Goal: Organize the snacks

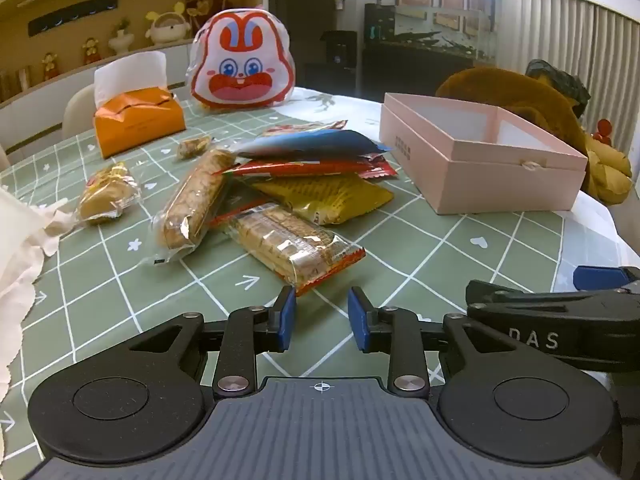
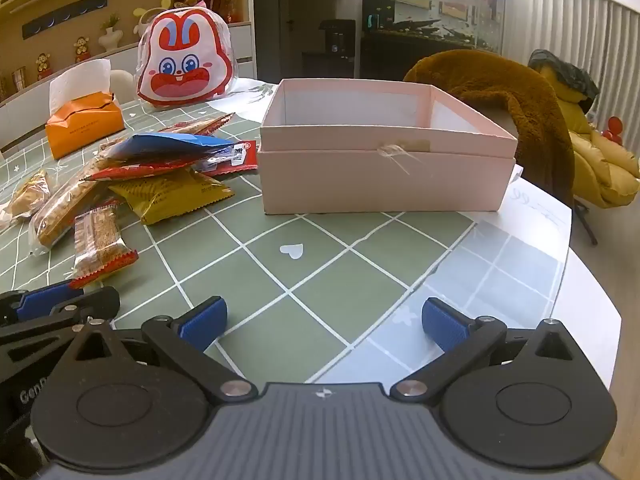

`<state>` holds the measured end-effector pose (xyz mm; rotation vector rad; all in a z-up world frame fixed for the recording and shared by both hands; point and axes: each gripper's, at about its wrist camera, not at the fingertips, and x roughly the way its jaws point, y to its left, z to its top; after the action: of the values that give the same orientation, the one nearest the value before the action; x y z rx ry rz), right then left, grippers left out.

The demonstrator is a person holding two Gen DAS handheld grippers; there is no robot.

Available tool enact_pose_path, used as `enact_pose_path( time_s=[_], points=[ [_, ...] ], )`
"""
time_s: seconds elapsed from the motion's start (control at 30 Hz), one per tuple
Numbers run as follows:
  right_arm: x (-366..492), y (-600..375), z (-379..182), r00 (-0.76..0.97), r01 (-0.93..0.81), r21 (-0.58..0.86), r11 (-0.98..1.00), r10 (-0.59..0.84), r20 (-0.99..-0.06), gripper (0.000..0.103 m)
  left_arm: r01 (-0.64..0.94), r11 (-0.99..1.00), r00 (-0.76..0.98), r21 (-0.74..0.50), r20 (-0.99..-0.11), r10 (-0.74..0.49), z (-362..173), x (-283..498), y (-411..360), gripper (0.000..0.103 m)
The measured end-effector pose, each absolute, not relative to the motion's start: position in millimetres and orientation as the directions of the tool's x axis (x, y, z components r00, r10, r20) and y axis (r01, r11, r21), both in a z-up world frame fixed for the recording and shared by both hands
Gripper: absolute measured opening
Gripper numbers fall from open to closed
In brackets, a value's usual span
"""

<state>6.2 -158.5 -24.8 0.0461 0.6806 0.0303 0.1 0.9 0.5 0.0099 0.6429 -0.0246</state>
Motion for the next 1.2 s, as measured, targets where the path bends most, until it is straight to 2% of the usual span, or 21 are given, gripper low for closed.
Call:
enact_pose_path(
  time_s=[1.2],
  points=[
    [4.5, -159.6, -24.8, 0.792, -0.011, 0.062, 0.998, 0.047, -0.609, 0.103, 0.026, 1.0, 0.801, 0.002, -0.598, -0.02, 0.4, 0.0, 1.0, 0.034]
  ],
)
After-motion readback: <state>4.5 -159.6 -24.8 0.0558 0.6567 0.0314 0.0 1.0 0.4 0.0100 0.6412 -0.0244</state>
